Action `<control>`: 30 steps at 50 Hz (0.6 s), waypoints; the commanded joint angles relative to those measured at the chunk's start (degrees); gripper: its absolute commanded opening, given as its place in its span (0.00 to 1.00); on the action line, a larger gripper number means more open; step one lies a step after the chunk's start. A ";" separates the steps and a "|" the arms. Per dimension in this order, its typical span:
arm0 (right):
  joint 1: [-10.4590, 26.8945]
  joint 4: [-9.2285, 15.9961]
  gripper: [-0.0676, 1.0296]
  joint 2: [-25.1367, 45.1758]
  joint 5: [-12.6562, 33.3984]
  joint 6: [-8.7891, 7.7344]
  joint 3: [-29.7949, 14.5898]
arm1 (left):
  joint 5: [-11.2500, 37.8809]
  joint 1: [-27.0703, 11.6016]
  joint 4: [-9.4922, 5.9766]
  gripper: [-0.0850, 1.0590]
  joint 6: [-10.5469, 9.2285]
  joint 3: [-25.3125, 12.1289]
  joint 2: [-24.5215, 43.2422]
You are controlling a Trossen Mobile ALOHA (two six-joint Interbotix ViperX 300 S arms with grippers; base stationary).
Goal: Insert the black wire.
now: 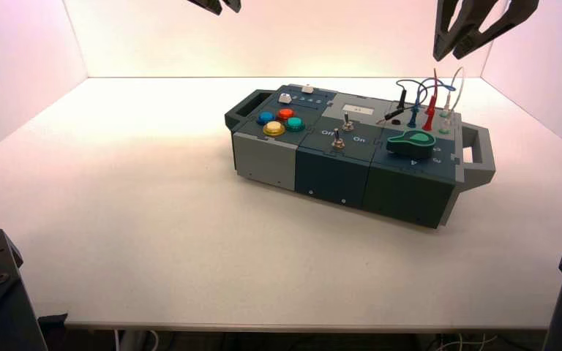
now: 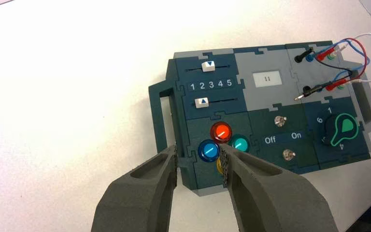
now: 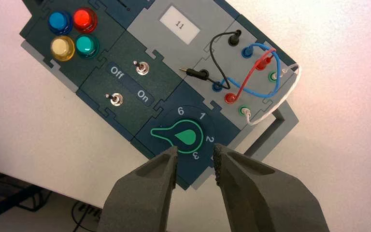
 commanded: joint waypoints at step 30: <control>0.09 0.70 0.44 -0.18 -0.79 0.00 -0.44 | 0.70 0.18 0.44 0.50 0.09 -1.05 1.41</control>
